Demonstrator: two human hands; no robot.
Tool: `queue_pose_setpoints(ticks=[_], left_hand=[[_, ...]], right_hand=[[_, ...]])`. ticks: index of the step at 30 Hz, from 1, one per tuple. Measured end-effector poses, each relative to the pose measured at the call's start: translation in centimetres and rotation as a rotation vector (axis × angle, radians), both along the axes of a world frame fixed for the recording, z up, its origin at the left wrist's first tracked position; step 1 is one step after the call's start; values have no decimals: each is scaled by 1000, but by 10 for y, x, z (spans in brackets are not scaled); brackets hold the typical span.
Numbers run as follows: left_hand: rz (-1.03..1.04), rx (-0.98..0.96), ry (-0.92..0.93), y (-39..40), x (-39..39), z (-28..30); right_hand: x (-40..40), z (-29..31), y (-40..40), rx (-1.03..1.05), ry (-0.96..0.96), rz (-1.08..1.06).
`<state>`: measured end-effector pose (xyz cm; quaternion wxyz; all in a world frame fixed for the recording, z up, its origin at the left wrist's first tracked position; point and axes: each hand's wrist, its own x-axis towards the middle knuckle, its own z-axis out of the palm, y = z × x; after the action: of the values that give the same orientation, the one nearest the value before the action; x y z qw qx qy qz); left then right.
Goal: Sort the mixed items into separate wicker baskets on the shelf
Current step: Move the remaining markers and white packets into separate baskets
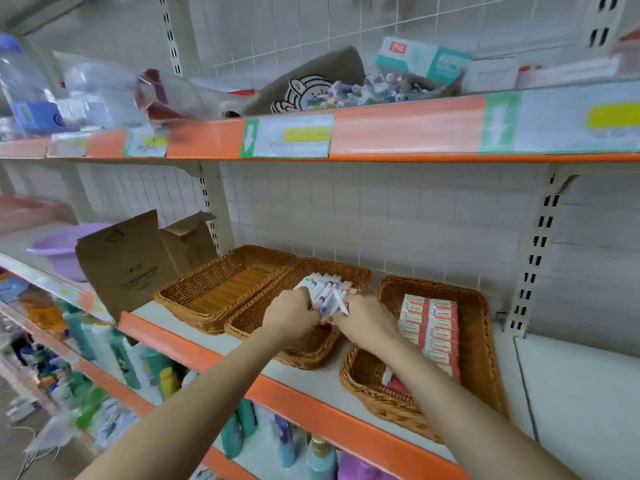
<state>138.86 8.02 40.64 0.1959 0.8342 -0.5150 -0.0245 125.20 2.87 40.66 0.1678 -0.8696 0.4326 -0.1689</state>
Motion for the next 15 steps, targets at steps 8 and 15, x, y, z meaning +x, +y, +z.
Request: queue_pose_setpoints(ticks=[8, 15], left_hand=[[-105, 50, 34, -13, 60, -15], [-104, 35, 18, -50, 86, -13]], right_hand=[[50, -3, -4, -43, 115, -96], [69, 0, -39, -86, 215, -145]])
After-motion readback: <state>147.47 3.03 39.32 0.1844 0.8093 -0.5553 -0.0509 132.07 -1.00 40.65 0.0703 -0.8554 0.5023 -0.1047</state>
